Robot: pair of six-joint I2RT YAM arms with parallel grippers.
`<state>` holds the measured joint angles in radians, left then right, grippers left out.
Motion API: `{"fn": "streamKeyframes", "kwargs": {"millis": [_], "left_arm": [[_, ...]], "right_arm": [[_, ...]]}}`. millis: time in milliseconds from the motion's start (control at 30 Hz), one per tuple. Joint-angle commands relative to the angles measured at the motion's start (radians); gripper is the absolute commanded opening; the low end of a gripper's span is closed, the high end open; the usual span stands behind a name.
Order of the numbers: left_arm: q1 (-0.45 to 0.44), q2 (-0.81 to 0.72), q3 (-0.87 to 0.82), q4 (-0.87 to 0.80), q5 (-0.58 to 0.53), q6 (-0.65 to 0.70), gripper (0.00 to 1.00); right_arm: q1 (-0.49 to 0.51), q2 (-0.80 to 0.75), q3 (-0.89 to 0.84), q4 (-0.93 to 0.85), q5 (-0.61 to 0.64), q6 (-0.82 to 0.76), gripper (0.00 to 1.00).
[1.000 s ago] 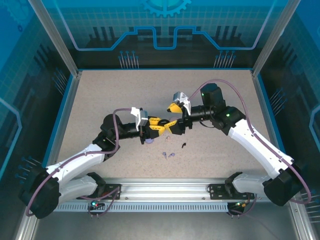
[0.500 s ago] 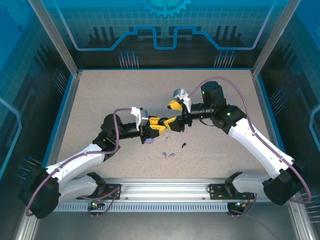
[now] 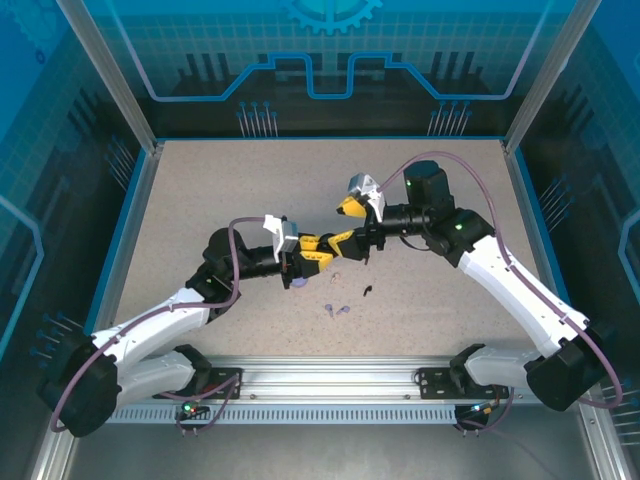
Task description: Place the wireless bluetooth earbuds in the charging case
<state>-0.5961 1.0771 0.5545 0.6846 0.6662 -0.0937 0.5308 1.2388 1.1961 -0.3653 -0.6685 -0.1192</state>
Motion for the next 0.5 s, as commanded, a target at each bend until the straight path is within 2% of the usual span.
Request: {"fn": "streamKeyframes", "kwargs": {"millis": [0, 267, 467], "left_arm": [[-0.014, -0.006, 0.035, 0.017, 0.015, 0.035, 0.06], [-0.019, -0.004, 0.036, 0.01, 0.004, 0.042, 0.06], [-0.022, -0.015, 0.029, -0.003, -0.015, 0.063, 0.06]], "right_arm": [[-0.016, 0.009, 0.033, 0.009, 0.027, 0.019, 0.85], [-0.025, 0.002, 0.029, 0.002, -0.023, 0.006, 0.85], [-0.074, -0.091, -0.013, 0.045, -0.103, 0.04, 0.87]]}}
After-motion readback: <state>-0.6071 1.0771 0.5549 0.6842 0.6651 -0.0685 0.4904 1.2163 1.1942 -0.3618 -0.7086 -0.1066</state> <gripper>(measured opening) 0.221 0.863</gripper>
